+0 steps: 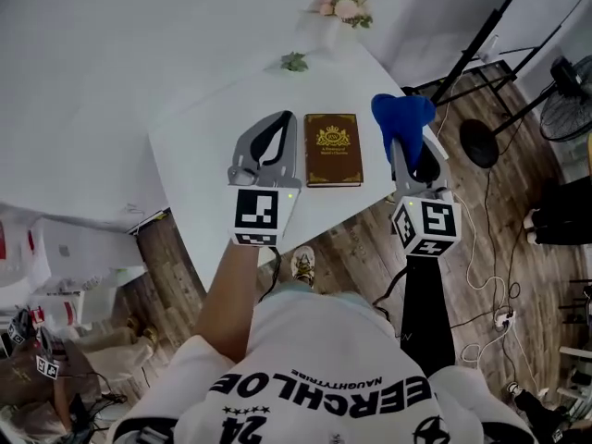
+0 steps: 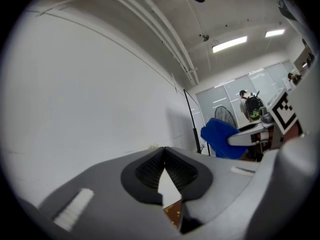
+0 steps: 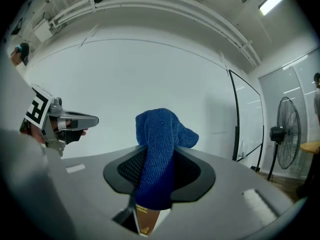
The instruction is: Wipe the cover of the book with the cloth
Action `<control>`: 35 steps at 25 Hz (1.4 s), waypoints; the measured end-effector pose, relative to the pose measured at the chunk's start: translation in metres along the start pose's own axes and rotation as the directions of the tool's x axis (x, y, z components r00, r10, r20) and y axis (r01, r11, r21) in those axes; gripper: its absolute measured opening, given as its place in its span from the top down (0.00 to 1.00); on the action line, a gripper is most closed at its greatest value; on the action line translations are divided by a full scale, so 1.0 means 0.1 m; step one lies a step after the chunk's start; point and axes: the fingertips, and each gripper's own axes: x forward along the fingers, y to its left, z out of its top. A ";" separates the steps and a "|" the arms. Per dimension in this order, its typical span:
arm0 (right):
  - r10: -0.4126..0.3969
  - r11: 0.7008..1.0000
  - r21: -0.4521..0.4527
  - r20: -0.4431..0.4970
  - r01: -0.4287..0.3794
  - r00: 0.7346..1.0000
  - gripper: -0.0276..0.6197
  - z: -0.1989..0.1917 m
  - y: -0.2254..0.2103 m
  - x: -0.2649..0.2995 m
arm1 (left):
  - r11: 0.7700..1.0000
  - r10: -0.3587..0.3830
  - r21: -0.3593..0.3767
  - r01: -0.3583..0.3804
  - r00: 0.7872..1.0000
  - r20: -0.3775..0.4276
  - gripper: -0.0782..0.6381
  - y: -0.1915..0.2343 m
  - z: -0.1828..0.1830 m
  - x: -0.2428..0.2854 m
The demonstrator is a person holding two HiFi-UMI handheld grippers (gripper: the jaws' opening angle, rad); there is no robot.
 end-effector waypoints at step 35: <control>0.191 0.974 0.187 -0.387 -0.126 0.902 0.76 -1.07 0.41 1.81 | 0.994 -0.044 -0.107 0.035 0.995 -0.087 0.81 0.54 -0.93 1.12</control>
